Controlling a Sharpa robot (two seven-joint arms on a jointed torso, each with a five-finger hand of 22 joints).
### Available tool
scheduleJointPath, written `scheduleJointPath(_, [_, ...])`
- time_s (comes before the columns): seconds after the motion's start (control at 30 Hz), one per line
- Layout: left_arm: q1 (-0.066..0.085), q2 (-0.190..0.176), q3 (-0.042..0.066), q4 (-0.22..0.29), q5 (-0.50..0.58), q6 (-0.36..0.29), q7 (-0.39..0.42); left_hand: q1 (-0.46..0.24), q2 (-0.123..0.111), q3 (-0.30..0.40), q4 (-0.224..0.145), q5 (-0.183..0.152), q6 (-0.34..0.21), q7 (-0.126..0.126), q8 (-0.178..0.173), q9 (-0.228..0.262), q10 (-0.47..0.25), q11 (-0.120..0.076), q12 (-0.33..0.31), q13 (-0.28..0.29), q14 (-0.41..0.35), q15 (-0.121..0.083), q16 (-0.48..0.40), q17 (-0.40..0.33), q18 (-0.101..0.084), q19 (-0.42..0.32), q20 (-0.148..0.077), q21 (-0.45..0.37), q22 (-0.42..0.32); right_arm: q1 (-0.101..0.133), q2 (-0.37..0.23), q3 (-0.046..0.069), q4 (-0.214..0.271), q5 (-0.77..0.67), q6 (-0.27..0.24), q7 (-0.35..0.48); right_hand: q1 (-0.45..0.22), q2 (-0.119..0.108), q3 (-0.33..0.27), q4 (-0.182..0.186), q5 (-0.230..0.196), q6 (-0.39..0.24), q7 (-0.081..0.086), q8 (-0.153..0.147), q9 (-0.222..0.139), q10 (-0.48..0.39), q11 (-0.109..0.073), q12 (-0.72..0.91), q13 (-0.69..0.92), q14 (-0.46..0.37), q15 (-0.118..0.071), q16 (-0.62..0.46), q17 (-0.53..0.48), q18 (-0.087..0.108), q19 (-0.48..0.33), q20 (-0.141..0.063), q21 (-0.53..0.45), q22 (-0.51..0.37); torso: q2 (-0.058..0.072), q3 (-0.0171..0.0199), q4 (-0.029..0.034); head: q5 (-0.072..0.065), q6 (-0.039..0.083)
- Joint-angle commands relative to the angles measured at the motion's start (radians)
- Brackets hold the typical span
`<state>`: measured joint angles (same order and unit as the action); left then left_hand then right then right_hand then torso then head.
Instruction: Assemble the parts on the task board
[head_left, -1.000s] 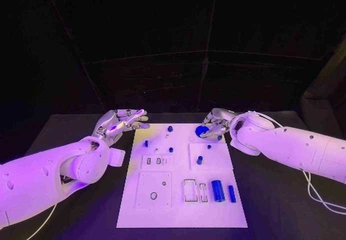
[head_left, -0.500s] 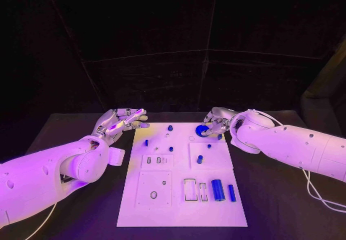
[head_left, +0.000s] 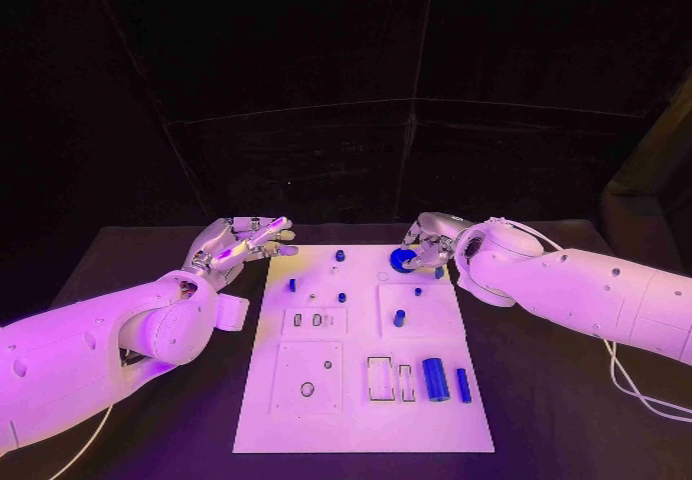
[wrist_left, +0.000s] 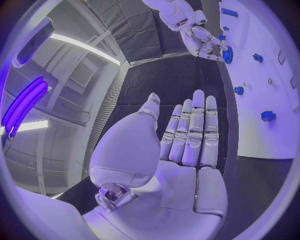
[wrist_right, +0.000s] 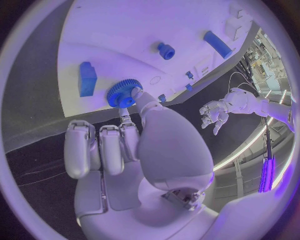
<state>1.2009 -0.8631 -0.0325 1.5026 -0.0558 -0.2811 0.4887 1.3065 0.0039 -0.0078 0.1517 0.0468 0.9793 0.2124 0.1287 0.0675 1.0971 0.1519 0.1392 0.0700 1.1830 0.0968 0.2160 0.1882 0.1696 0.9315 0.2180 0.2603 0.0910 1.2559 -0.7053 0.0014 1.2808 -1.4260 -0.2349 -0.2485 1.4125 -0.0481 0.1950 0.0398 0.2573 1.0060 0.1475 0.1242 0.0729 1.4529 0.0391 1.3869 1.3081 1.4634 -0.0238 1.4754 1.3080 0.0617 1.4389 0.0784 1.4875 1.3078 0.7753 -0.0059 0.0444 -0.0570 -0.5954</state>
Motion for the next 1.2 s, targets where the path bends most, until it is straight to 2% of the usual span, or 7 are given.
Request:
scheduleJointPath(0.03, [0.001,0.001,0.001,0.001,-0.004,0.013,0.005,-0.002,0.008,-0.005,-0.002,0.002,0.006,0.002,-0.005,0.000,0.005,0.002,-0.007,0.000,-0.004,0.006,-0.006,0.002,0.015,0.005,0.002,-0.007,-0.003,-0.002,0.002,-0.002,0.016,-0.089,-0.059,0.018,0.005,0.003,0.027,-0.003,-0.004,0.051,-0.023,0.017,0.006,0.011,-0.001,0.009,0.085,0.066,-0.009,0.006,0.030,-0.016,0.011,0.000,0.006,0.055,0.000,0.0001,0.0006,0.001,-0.001])
scheduleJointPath(0.2, [0.001,0.001,0.001,0.000,-0.004,0.013,0.004,-0.001,0.009,-0.005,-0.002,0.002,0.006,0.002,-0.005,0.000,0.006,0.001,-0.007,0.000,-0.004,0.006,-0.006,0.002,0.015,0.005,0.003,-0.008,-0.003,-0.002,0.003,-0.002,0.055,-0.111,-0.105,0.037,-0.033,-0.020,0.057,0.002,0.020,0.057,-0.024,0.011,0.002,0.014,-0.003,0.011,0.091,0.067,-0.011,0.009,0.035,-0.018,0.017,-0.002,0.010,0.065,0.000,0.0005,-0.0001,0.004,-0.001])
scheduleJointPath(0.4, [0.001,0.002,0.000,0.002,-0.004,0.013,0.003,0.009,0.010,-0.005,-0.012,0.002,0.008,0.001,-0.008,0.000,0.008,0.001,-0.011,0.000,-0.003,0.005,-0.010,0.004,0.015,0.006,0.002,-0.010,-0.006,-0.002,0.011,-0.002,0.118,-0.162,-0.165,0.043,-0.063,-0.035,0.077,0.008,-0.004,0.063,-0.025,0.007,0.000,0.017,-0.004,0.012,0.095,0.068,-0.011,0.010,0.038,-0.019,0.021,-0.003,0.014,0.073,0.000,-0.0025,0.0030,0.007,0.001])
scheduleJointPath(0.53, [0.001,0.001,0.000,0.003,-0.004,0.012,0.003,0.013,0.012,-0.005,-0.016,0.002,0.009,0.001,-0.009,0.000,0.009,0.001,-0.013,0.000,-0.002,0.005,-0.012,0.005,0.015,0.007,0.003,-0.012,-0.007,-0.002,0.036,-0.001,0.126,-0.194,-0.182,0.038,-0.070,-0.039,0.083,0.009,-0.011,0.065,-0.026,0.006,0.000,0.017,-0.004,0.012,0.096,0.068,-0.012,0.010,0.038,-0.020,0.023,-0.003,0.014,0.075,0.000,-0.0014,0.0020,0.015,0.000])
scheduleJointPath(0.67, [0.001,0.000,0.000,0.004,-0.004,0.011,0.003,0.014,0.012,-0.005,-0.017,0.002,0.009,0.001,-0.009,0.000,0.009,0.001,-0.013,0.000,-0.002,0.005,-0.013,0.005,0.015,0.007,0.003,-0.012,-0.007,-0.002,0.073,-0.002,0.113,-0.206,-0.188,0.030,-0.075,-0.041,0.086,0.010,-0.016,0.066,-0.026,0.005,-0.001,0.018,-0.004,0.012,0.097,0.068,-0.012,0.011,0.039,-0.021,0.025,-0.003,0.016,0.079,0.001,-0.0030,0.0043,0.014,0.000])
scheduleJointPath(0.8, [0.001,0.000,0.000,0.004,-0.004,0.011,0.004,0.014,0.012,-0.005,-0.017,0.002,0.009,0.001,-0.009,0.000,0.009,0.001,-0.013,0.000,-0.002,0.005,-0.013,0.005,0.015,0.007,0.003,-0.012,-0.007,-0.002,0.113,-0.002,0.087,-0.211,-0.179,0.022,-0.079,-0.042,0.091,0.012,-0.022,0.066,-0.026,0.004,-0.001,0.018,-0.004,0.011,0.097,0.068,-0.012,0.011,0.038,-0.021,0.026,-0.003,0.016,0.080,0.000,-0.0010,0.0007,0.019,-0.001])
scheduleJointPath(1.2, [0.001,0.004,0.000,0.003,-0.004,0.010,0.005,0.015,0.013,-0.006,-0.019,0.002,0.009,0.001,-0.009,0.000,0.009,0.001,-0.014,0.000,-0.002,0.005,-0.013,0.006,0.015,0.008,0.003,-0.013,-0.008,-0.005,0.218,-0.003,-0.002,-0.215,-0.103,0.007,-0.090,-0.044,0.097,0.015,-0.032,0.064,-0.025,0.000,-0.002,0.016,-0.003,0.007,0.095,0.067,-0.012,0.010,0.035,-0.021,0.025,-0.003,0.016,0.079,0.001,-0.0004,0.0010,0.022,-0.006])
